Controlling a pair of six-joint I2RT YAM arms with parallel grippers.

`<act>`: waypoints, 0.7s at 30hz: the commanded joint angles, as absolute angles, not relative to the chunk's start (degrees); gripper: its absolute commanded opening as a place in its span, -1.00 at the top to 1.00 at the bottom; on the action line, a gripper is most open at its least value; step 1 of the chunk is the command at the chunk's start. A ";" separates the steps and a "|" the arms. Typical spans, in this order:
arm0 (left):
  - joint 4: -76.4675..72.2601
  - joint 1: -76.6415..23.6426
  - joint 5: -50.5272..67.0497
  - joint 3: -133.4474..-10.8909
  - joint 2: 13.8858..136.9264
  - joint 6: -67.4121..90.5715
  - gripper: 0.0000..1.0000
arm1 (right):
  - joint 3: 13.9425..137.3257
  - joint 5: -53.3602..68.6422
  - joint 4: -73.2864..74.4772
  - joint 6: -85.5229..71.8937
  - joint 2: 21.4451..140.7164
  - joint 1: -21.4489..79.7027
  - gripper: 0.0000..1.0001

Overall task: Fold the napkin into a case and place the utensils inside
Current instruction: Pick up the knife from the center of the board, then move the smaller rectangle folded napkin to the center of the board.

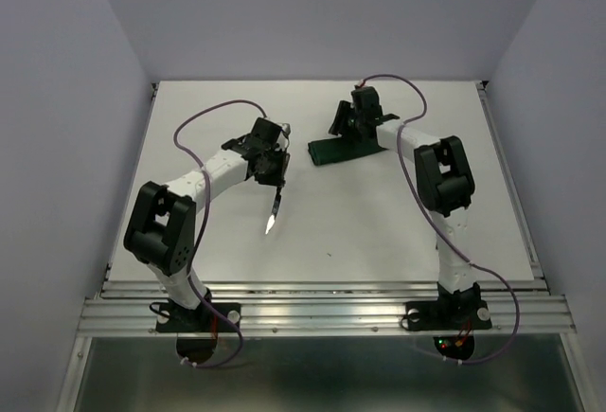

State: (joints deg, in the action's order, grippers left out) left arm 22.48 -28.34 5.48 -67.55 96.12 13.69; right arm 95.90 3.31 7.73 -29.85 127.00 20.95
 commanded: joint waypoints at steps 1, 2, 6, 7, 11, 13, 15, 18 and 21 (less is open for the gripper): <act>22.32 -27.07 6.24 -69.26 92.20 14.59 1.00 | 106.50 5.19 7.73 -31.99 132.61 22.06 -0.13; 22.32 -26.81 6.24 -69.08 91.94 14.68 1.00 | 109.31 5.45 11.13 -31.99 134.54 22.67 -0.12; 22.33 -25.75 6.24 -69.26 90.53 14.77 1.00 | 114.27 6.24 13.36 -31.55 138.96 24.69 -0.12; 22.50 -25.66 6.24 -69.43 90.35 14.77 1.00 | 113.30 6.24 12.92 -31.55 138.52 25.22 -0.12; 22.94 -25.58 6.33 -70.31 89.83 14.76 1.00 | 104.87 6.77 10.64 -31.90 133.88 26.81 -0.12; 23.03 -25.58 6.59 -70.75 89.56 14.50 1.00 | 97.35 6.59 8.89 -32.95 131.06 27.51 -0.13; 23.20 -25.58 6.42 -71.10 89.47 14.33 1.00 | 92.05 6.94 6.16 -33.92 126.84 28.04 -0.13; 23.20 -25.58 6.50 -71.28 89.38 14.15 1.00 | 82.73 8.87 3.78 -34.89 121.48 28.65 -0.13; 23.29 -25.58 6.68 -71.46 89.21 14.06 1.00 | 74.90 9.84 2.55 -34.89 116.74 29.18 -0.12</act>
